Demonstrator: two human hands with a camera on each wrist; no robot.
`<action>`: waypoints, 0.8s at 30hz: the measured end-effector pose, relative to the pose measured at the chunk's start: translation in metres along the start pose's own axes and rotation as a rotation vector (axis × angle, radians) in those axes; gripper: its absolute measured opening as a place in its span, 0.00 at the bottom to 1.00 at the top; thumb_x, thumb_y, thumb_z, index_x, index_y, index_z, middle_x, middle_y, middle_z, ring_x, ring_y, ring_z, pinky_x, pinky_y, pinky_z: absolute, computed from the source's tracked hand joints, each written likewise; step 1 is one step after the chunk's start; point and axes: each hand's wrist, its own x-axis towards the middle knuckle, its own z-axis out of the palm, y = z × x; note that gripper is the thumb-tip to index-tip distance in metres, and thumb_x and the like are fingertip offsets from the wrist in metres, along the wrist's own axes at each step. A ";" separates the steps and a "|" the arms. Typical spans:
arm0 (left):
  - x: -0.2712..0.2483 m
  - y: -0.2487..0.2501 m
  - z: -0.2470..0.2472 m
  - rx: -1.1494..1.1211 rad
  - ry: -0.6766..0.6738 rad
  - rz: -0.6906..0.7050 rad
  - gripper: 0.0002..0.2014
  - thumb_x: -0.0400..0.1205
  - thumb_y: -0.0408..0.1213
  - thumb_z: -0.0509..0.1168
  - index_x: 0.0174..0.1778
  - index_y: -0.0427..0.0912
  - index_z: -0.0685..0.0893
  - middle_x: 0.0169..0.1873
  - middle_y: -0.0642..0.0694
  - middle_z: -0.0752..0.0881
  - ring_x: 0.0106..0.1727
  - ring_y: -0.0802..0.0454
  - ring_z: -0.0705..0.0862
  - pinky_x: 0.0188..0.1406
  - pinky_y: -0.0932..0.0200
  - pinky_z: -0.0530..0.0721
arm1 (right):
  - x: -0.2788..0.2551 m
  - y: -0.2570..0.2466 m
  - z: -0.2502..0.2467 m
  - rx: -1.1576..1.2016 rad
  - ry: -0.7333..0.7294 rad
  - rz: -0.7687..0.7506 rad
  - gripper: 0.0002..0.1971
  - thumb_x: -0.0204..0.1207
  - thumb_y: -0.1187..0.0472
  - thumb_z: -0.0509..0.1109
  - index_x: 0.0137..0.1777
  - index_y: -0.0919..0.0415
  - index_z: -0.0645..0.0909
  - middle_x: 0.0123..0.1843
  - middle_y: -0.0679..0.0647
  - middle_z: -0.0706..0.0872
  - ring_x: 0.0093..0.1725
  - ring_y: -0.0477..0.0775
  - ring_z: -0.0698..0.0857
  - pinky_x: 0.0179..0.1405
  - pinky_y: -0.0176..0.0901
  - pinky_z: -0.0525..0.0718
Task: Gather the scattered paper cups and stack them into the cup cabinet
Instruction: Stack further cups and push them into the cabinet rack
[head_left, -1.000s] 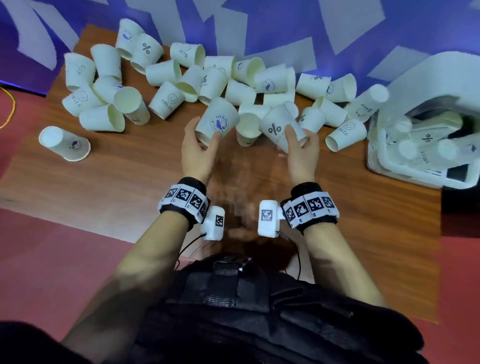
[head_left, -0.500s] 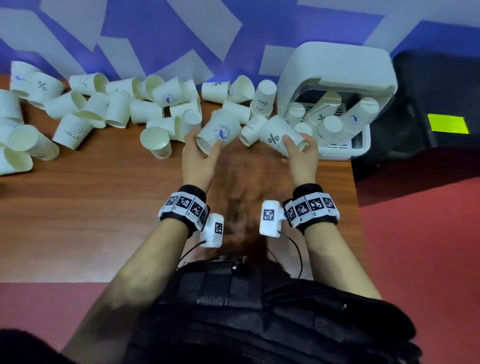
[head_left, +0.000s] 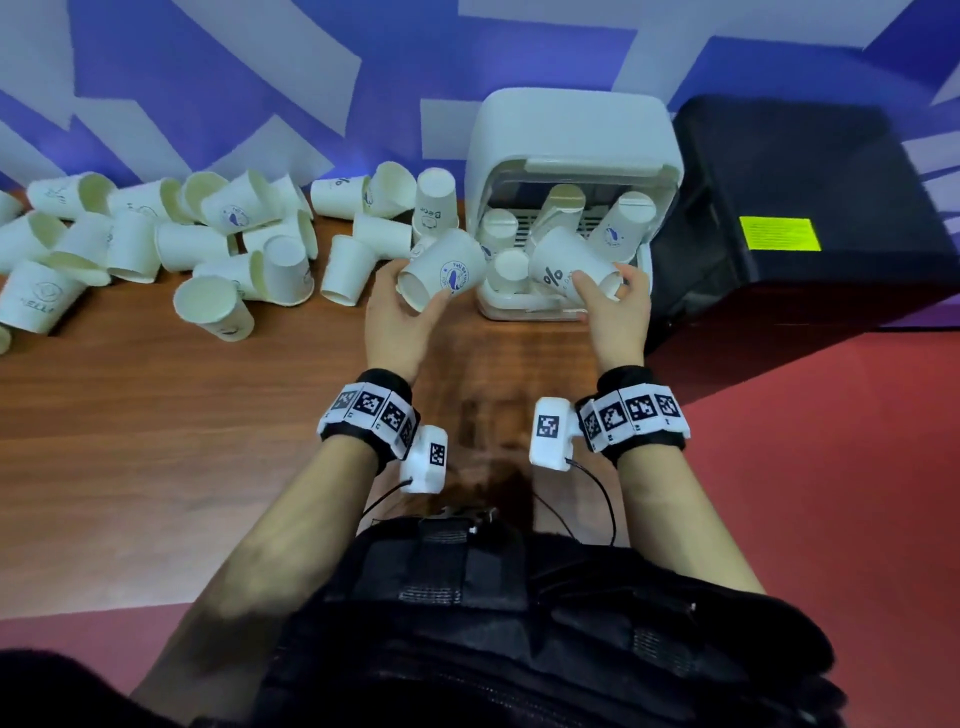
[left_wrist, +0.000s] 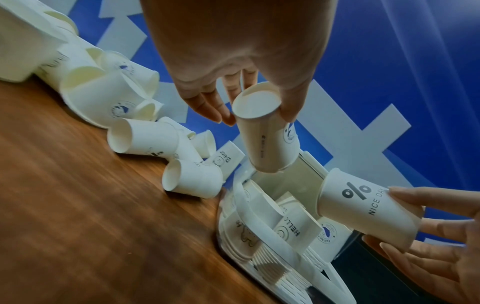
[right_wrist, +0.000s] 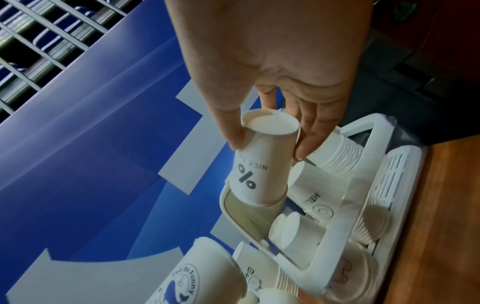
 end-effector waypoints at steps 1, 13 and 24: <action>0.002 0.002 0.006 0.010 -0.010 0.006 0.24 0.76 0.40 0.74 0.66 0.42 0.75 0.58 0.52 0.80 0.55 0.63 0.78 0.51 0.74 0.77 | 0.004 0.000 -0.005 0.009 0.018 -0.002 0.25 0.72 0.58 0.76 0.66 0.60 0.72 0.55 0.46 0.78 0.61 0.56 0.82 0.61 0.62 0.83; 0.040 0.015 0.049 0.132 -0.057 0.111 0.29 0.74 0.42 0.74 0.71 0.45 0.73 0.67 0.51 0.77 0.69 0.53 0.75 0.69 0.45 0.76 | 0.050 -0.011 -0.029 0.083 0.012 -0.015 0.25 0.74 0.64 0.75 0.68 0.65 0.70 0.62 0.59 0.77 0.58 0.55 0.82 0.40 0.38 0.86; 0.059 0.017 0.069 0.381 -0.110 0.371 0.27 0.78 0.37 0.69 0.74 0.47 0.74 0.63 0.46 0.70 0.64 0.53 0.71 0.63 0.76 0.68 | 0.062 -0.007 -0.024 -0.012 -0.022 -0.059 0.24 0.70 0.59 0.78 0.64 0.57 0.73 0.61 0.55 0.79 0.56 0.51 0.83 0.58 0.56 0.85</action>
